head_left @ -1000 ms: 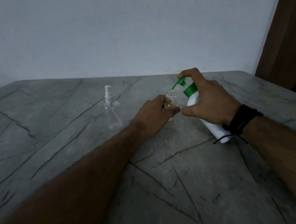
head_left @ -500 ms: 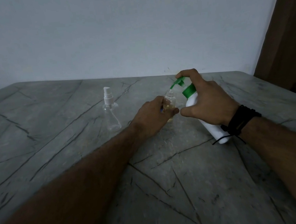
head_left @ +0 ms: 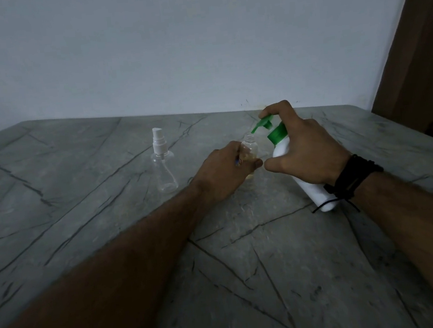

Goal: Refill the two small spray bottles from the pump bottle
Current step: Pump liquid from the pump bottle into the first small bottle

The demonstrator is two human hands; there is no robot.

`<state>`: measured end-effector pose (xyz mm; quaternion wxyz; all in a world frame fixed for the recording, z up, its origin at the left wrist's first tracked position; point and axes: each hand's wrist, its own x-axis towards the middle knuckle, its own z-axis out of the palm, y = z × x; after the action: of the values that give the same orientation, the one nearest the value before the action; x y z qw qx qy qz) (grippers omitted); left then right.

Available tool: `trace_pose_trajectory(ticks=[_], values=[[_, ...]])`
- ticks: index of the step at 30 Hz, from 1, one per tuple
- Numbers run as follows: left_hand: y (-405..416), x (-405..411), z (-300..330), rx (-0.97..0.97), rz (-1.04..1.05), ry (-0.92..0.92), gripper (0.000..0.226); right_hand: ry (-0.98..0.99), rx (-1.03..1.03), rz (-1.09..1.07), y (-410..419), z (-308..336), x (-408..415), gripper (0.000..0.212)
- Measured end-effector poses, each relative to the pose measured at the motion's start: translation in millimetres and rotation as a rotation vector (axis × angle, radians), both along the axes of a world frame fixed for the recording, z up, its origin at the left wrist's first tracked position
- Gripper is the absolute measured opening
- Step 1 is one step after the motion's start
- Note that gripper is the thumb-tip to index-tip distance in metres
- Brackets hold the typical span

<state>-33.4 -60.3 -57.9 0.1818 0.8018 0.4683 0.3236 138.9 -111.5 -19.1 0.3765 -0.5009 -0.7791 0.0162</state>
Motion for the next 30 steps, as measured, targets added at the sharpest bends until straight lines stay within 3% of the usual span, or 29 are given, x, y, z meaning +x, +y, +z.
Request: trace_pose_trajectory(ticks=[30], values=[[0.8, 0.6, -0.1, -0.013, -0.002, 0.008, 0.049, -0.003, 0.007, -0.008, 1.3, -1.3, 2.1, 0.076]])
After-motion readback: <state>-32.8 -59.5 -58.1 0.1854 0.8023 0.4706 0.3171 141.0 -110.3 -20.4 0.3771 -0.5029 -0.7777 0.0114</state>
